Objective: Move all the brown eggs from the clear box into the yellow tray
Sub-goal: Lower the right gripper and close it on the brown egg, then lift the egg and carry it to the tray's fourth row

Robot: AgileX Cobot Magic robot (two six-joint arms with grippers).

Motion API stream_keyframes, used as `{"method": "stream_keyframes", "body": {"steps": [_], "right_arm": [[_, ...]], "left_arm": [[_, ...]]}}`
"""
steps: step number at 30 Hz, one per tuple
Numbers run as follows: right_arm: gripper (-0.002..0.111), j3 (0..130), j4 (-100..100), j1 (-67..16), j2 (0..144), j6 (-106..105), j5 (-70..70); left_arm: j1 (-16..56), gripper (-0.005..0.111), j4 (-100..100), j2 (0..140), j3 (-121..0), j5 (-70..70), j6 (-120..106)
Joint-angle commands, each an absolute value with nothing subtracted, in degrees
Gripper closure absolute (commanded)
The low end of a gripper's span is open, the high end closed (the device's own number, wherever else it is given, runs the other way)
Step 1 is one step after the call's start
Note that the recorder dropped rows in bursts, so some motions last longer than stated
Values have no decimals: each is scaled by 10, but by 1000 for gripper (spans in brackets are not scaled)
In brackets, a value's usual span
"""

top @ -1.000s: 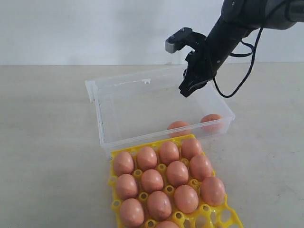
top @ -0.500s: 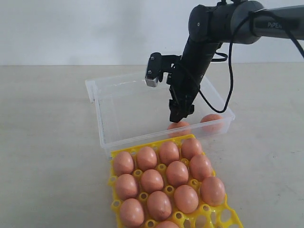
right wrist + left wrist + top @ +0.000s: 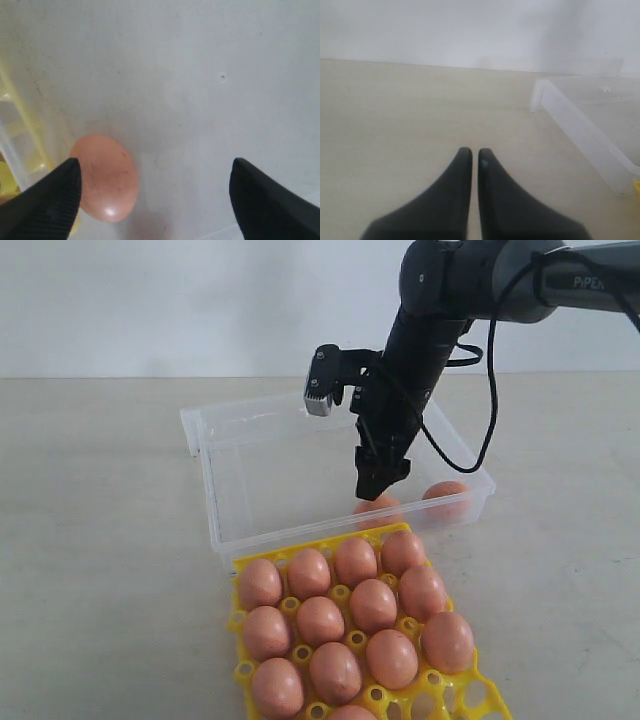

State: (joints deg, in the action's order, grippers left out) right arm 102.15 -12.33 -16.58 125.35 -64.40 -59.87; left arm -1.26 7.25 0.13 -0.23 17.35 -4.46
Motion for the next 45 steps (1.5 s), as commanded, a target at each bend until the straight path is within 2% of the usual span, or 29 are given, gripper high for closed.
{"method": "stream_keyframes", "body": {"steps": [1, 20, 23, 26, 28, 31, 36, 40, 42, 45], "right_arm": [[37, 1024, -126, -167, 1258, -650, -605], [38, 1024, -109, -165, 1312, -650, -591], [47, 1024, -105, -165, 1317, -643, -591], [63, 1024, -100, -165, 1319, -615, -587], [77, 1024, -94, -165, 1319, -603, -586], [106, 1024, -82, -165, 1319, -603, -585], [108, 1024, -85, -165, 1318, -542, -571], [109, 1023, -99, -161, 1301, -367, -525], [109, 1001, -117, -152, 1279, -276, -479], [109, 907, -127, -143, 1212, -169, -339]], "left_arm": [[-11, 103, 70, 0, 0, 167, -46], [-11, 103, 70, 0, 0, 167, -46], [-11, 103, 70, 0, 0, 167, -46], [-11, 103, 70, 0, 0, 167, -46], [-11, 103, 70, 0, 0, 167, -46], [-11, 103, 70, 0, 0, 167, -46], [-11, 103, 70, 0, 0, 167, -46], [-11, 103, 70, 0, 0, 167, -46], [-11, 103, 70, 0, 0, 167, -46], [-11, 103, 70, 0, 0, 167, -46]]}}
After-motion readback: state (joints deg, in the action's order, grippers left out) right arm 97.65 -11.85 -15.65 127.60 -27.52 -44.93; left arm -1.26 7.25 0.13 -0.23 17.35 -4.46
